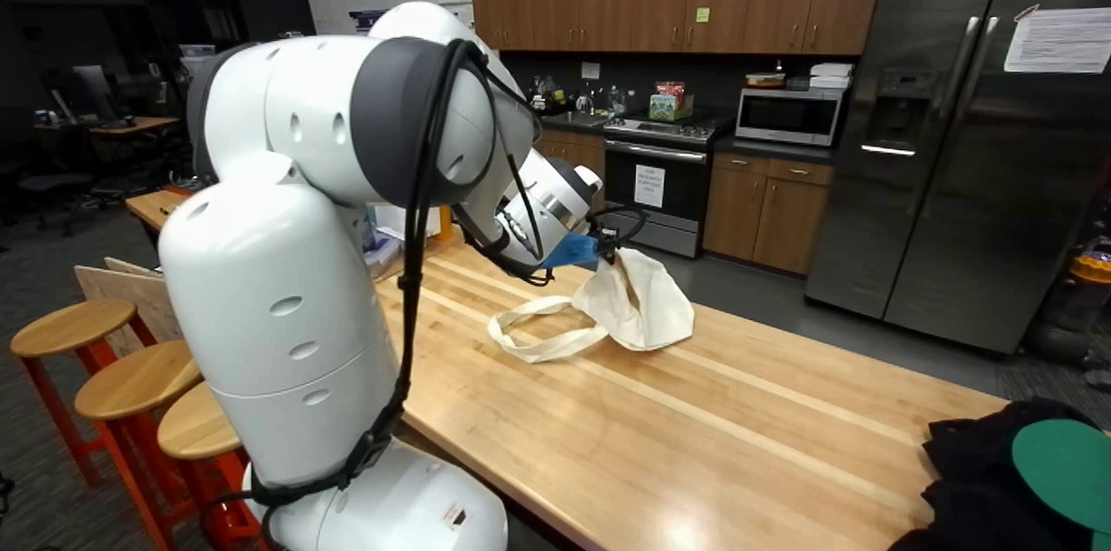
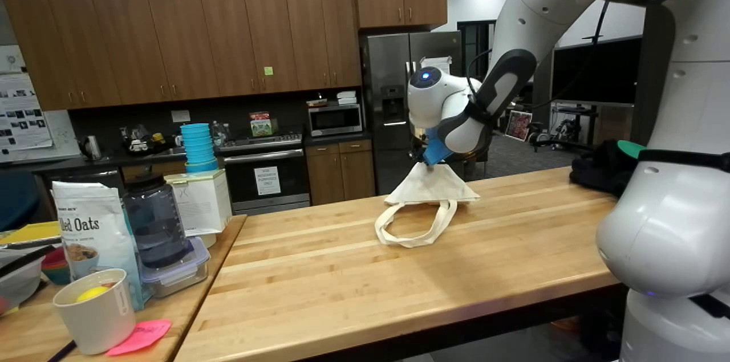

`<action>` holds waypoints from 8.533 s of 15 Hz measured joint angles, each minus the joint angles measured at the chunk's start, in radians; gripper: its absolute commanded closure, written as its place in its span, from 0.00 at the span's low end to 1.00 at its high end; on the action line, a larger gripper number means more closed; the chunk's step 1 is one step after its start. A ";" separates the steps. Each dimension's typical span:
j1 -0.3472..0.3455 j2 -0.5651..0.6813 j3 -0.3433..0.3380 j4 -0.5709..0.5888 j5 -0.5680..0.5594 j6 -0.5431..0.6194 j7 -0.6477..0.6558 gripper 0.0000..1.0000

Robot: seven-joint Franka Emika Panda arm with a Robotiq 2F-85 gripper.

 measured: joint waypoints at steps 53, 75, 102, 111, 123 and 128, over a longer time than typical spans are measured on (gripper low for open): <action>0.342 -0.003 0.509 0.082 0.146 -0.379 -0.192 0.99; 0.363 0.087 0.468 0.234 0.147 -0.533 -0.124 0.00; -0.135 -0.062 -0.002 0.223 0.561 -0.227 -0.357 0.00; -0.250 0.052 -0.147 0.276 0.800 -0.250 -0.443 0.00; -0.241 0.232 -0.196 0.424 0.833 -0.395 -0.239 0.00; -0.231 0.236 -0.195 0.434 0.834 -0.395 -0.230 0.00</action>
